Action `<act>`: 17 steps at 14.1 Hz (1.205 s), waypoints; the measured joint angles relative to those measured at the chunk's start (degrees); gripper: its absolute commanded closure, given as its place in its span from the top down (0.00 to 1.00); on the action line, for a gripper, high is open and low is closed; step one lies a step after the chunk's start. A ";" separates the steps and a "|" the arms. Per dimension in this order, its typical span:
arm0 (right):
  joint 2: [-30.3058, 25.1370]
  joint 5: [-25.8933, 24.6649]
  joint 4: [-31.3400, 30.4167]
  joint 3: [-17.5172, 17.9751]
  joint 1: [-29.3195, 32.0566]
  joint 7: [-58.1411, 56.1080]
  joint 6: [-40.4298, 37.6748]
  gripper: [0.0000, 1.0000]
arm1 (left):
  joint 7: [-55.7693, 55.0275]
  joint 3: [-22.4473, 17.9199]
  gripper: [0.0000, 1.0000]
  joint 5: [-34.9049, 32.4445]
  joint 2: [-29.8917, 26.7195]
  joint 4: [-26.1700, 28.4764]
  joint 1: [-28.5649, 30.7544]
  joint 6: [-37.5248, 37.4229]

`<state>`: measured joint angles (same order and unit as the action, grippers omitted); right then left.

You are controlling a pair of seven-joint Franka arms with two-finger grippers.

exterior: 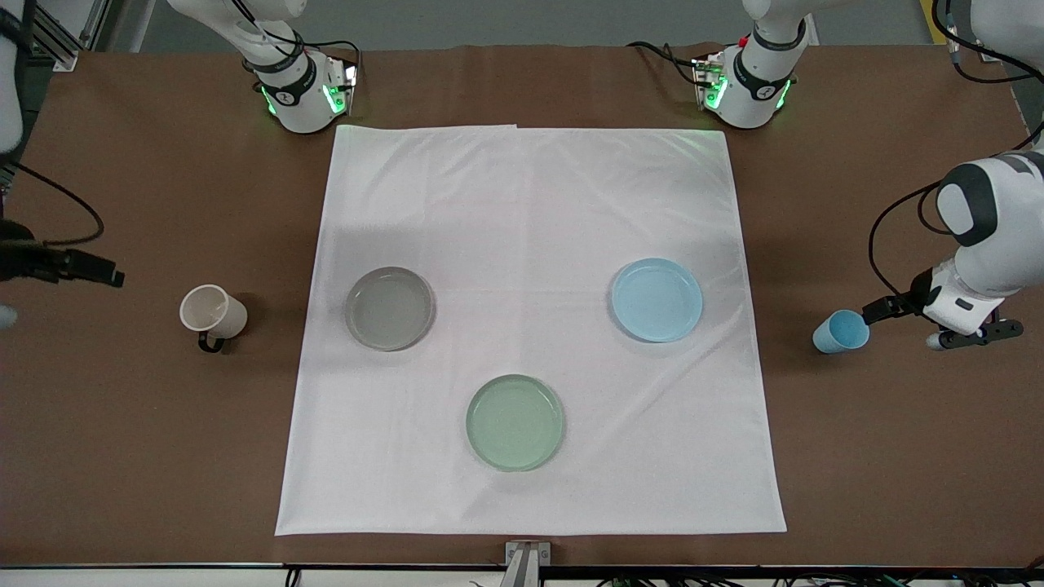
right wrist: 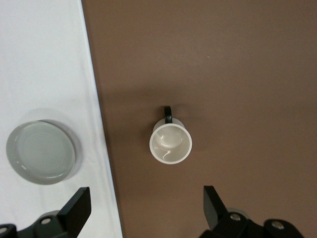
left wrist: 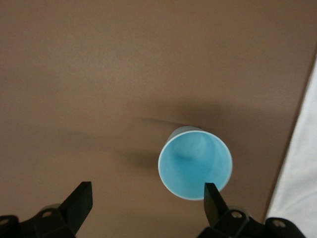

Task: Place blue cup in blue plate and white mug in gray plate
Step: 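Reach the right gripper to the white mug while the left gripper reaches the blue cup, then lift the blue cup with the left gripper and lower it onto the blue plate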

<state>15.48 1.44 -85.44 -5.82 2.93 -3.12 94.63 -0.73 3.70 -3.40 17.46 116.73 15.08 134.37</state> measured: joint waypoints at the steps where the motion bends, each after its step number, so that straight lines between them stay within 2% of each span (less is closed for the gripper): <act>1: 2.68 0.00 -0.20 -0.11 0.37 0.00 2.61 1.00 | 0.00 0.00 0.78 0.00 1.16 0.00 0.16 0.66; 4: 8.24 0.04 -4.70 -0.22 2.13 -0.05 14.25 1.00 | 0.00 0.06 0.57 0.00 3.69 0.00 0.18 3.51; 7: 10.52 0.07 -14.23 -0.16 2.46 -0.07 30.22 0.95 | 0.00 0.15 0.23 0.00 5.70 -0.01 0.23 6.00; 8: 10.77 0.08 -17.13 -0.07 2.43 -0.07 33.89 0.92 | 0.00 0.25 0.10 0.00 6.22 -0.01 0.23 6.51; 9: 10.80 0.32 -18.98 0.00 2.41 -0.07 35.72 0.89 | 0.00 0.34 0.01 0.00 6.53 -0.02 0.23 6.90; 14: 10.84 2.17 -23.47 0.20 2.37 -0.84 38.45 0.82 | 0.00 2.93 0.00 0.13 5.40 -0.53 0.27 7.12; 17: 10.87 4.81 -25.62 0.22 2.37 -4.32 40.33 0.77 | -3.38 8.25 0.00 0.14 1.70 -0.57 0.28 3.34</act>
<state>26.34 6.26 -111.06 -5.59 5.29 -7.45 134.96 -4.12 11.95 -3.27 19.15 116.16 15.35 137.71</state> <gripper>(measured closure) 0.185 0.960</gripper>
